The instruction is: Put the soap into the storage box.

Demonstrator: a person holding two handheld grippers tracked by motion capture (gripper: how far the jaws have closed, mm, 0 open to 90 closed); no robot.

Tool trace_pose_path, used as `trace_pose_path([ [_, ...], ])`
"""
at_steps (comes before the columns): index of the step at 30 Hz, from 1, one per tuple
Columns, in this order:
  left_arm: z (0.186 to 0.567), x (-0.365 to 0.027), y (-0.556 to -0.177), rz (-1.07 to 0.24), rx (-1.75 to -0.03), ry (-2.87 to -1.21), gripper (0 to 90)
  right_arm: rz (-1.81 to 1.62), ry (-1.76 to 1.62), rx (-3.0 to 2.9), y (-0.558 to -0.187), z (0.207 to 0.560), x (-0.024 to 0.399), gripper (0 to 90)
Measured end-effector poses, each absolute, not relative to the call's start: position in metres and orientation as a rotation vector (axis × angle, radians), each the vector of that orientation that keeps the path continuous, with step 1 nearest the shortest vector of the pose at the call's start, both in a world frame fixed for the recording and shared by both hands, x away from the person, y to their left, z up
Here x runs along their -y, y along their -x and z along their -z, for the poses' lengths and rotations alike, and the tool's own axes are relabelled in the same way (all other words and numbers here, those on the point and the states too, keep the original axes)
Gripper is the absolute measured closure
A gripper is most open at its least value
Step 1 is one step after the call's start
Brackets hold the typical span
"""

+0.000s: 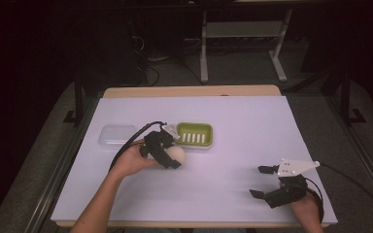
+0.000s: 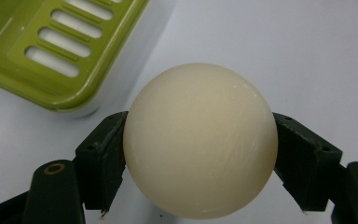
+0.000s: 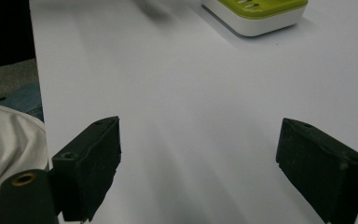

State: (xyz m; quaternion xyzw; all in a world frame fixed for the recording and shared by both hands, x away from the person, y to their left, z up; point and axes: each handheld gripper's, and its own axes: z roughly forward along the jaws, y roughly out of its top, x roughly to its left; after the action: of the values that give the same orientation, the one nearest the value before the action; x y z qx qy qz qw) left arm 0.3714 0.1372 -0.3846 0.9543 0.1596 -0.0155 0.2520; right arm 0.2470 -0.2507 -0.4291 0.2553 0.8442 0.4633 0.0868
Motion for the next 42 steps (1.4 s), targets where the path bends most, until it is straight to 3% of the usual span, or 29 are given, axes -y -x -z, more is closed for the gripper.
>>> trace_pose_path([
  [42,0.347,-0.091,-0.432,-0.022,-0.357,-2.611,24.8,-1.391,-0.756,-2.479,-0.244,0.426,0.253,13.1],
])
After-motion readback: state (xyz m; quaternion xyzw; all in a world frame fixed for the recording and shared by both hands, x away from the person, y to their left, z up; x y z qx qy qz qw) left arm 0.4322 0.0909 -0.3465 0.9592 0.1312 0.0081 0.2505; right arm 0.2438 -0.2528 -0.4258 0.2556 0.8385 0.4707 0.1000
